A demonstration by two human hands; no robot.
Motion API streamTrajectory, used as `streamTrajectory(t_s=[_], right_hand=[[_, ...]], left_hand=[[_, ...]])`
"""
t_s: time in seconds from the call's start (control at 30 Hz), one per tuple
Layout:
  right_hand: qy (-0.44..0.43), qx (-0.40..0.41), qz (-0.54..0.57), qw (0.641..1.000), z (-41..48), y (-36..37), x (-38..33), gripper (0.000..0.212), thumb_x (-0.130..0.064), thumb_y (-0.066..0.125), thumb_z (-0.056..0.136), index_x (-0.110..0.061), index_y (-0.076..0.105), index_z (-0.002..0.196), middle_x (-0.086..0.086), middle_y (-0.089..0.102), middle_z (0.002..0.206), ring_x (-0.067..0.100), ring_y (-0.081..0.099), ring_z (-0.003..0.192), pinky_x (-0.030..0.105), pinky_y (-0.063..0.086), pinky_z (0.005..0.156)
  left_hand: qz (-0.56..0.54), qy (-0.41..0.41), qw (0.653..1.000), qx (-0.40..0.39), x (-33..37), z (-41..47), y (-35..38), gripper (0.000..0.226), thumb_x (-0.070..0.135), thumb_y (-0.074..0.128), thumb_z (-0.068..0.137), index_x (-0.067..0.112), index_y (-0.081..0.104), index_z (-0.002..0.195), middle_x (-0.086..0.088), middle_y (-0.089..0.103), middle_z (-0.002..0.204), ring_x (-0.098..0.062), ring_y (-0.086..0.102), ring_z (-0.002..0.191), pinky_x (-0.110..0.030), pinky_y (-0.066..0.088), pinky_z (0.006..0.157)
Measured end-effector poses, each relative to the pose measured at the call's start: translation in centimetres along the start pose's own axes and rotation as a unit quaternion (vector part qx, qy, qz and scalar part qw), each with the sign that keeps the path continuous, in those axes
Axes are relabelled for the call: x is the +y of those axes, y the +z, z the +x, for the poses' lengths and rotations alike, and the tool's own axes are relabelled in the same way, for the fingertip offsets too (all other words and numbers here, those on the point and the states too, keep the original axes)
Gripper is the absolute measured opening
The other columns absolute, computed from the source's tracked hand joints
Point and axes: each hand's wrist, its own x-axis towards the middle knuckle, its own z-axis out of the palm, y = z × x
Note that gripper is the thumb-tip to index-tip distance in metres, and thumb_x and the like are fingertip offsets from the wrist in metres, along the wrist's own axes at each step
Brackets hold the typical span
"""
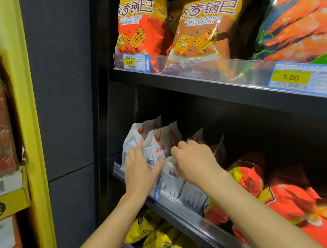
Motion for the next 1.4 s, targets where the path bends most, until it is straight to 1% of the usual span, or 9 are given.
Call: streamTrajectory(t_s=[0.23, 0.33, 0.5, 0.6, 0.77, 1.0, 1.13, 1.23, 1.4], right_hand=[[0.008, 0.007, 0.005, 1.0, -0.3, 0.0, -0.1, 0.033, -0.035, 0.063, 0.103, -0.022, 0.058, 0.133, 0.001, 0.062, 0.118, 0.016, 0.049, 0.093, 0.029, 0.035, 0.068], [0.008, 0.007, 0.01, 1.0, -0.4, -0.2, 0.0, 0.033, -0.035, 0.062, 0.103, -0.022, 0.058, 0.133, 0.0, 0.062, 0.119, 0.019, 0.058, 0.103, 0.03, 0.036, 0.069], [0.017, 0.005, 0.022, 1.0, -0.6, -0.4, -0.1, 0.032, -0.035, 0.063, 0.102, -0.023, 0.059, 0.131, -0.001, 0.061, 0.118, 0.018, 0.057, 0.104, 0.03, 0.037, 0.07], [0.02, -0.001, 0.019, 1.0, -0.6, -0.5, -0.2, 0.032, -0.034, 0.062, 0.102, -0.022, 0.058, 0.132, 0.0, 0.061, 0.12, 0.02, 0.058, 0.108, 0.031, 0.038, 0.071], [0.018, -0.025, 0.008, 1.0, -0.5, -0.6, -0.3, 0.035, -0.036, 0.057, 0.104, -0.02, 0.056, 0.135, 0.003, 0.059, 0.127, 0.025, 0.056, 0.117, 0.034, 0.04, 0.076], [0.046, -0.036, 0.106, 0.993, 0.2, -0.8, -0.8, 0.04, -0.053, 0.05, 0.105, -0.025, 0.062, 0.131, -0.003, 0.064, 0.121, 0.017, 0.06, 0.107, 0.032, 0.053, 0.08], [0.079, -0.005, 0.172, 0.982, 0.1, -1.8, -2.1, 0.042, -0.052, 0.055, 0.104, -0.025, 0.065, 0.134, -0.004, 0.068, 0.125, 0.014, 0.062, 0.113, 0.028, 0.048, 0.083], [0.107, 0.046, 0.222, 0.968, -0.2, -2.7, -3.5, 0.043, -0.05, 0.056, 0.104, -0.023, 0.065, 0.136, -0.003, 0.068, 0.129, 0.015, 0.061, 0.12, 0.032, 0.05, 0.095], [0.163, 0.086, 0.421, 0.888, -1.2, -4.1, -6.9, 0.054, -0.05, 0.06, 0.102, -0.024, 0.054, 0.148, -0.005, 0.059, 0.147, 0.012, 0.056, 0.13, 0.026, 0.046, 0.098]], left_hand=[[-0.01, -0.025, 0.999, -0.021, 0.0, -0.2, 0.4, 0.094, 0.053, 0.082, 0.085, 0.028, 0.024, 0.154, -0.001, 0.06, 0.142, -0.023, 0.066, 0.121, -0.041, 0.062, 0.088], [-0.03, -0.012, 0.999, -0.003, 0.4, 0.1, 0.0, 0.091, 0.047, 0.084, 0.085, 0.029, 0.029, 0.155, 0.001, 0.058, 0.146, -0.021, 0.063, 0.126, -0.045, 0.062, 0.094], [-0.068, 0.009, 0.997, 0.03, 1.1, 0.1, -1.5, 0.09, 0.044, 0.085, 0.084, 0.028, 0.033, 0.156, 0.001, 0.053, 0.15, -0.019, 0.053, 0.136, -0.049, 0.059, 0.101], [-0.104, 0.018, 0.993, 0.043, 1.6, -0.1, -2.8, 0.087, 0.036, 0.086, 0.085, 0.028, 0.033, 0.154, 0.004, 0.052, 0.147, -0.015, 0.052, 0.135, -0.037, 0.058, 0.099], [-0.164, 0.028, 0.985, 0.05, 2.3, -0.5, -6.1, 0.084, 0.024, 0.087, 0.085, 0.034, 0.036, 0.151, 0.015, 0.051, 0.143, -0.005, 0.051, 0.13, -0.009, 0.049, 0.081], [-0.247, 0.013, 0.968, 0.051, 1.5, -1.6, -11.7, 0.078, 0.017, 0.087, 0.085, 0.038, 0.04, 0.143, 0.02, 0.057, 0.13, 0.002, 0.057, 0.122, -0.004, 0.051, 0.077], [-0.273, -0.013, 0.96, 0.057, 0.5, -2.7, -14.9, 0.076, 0.019, 0.088, 0.084, 0.042, 0.042, 0.14, 0.03, 0.056, 0.124, 0.01, 0.057, 0.118, -0.015, 0.053, 0.084], [-0.302, -0.048, 0.95, 0.06, -0.8, -3.3, -17.4, 0.075, 0.019, 0.088, 0.084, 0.045, 0.043, 0.138, 0.017, 0.063, 0.133, -0.006, 0.063, 0.124, -0.033, 0.058, 0.094], [-0.389, -0.101, 0.915, 0.033, -2.0, -4.9, -22.1, 0.066, 0.01, 0.079, 0.092, 0.032, 0.046, 0.144, 0.002, 0.076, 0.124, -0.015, 0.073, 0.115, -0.04, 0.06, 0.094]])
